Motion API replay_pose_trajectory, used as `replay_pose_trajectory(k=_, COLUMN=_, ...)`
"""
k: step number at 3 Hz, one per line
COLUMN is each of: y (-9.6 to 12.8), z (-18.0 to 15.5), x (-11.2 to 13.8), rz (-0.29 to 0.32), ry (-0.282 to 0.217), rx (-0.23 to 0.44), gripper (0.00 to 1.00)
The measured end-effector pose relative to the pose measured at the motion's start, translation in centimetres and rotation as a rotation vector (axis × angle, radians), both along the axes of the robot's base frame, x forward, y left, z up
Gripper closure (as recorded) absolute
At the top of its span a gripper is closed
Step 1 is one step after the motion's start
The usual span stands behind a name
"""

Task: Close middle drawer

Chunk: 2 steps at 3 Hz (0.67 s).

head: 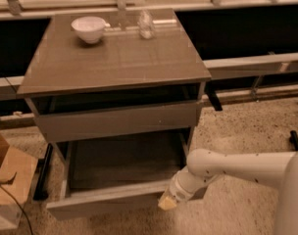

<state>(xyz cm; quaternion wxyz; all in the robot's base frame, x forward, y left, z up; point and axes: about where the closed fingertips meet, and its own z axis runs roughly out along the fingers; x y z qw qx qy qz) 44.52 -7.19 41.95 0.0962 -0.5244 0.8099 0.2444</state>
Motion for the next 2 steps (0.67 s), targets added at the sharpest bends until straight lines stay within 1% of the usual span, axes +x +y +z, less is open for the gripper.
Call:
replay_pose_trajectory(k=1, y=0.0, z=0.0, x=-0.1, rz=0.000, ry=0.000, rx=0.000, gripper=1.00)
replay_pose_trajectory(k=2, y=-0.1, z=-0.6, x=2.4, rz=-0.014, ry=-0.019, rx=0.020, gripper=1.00)
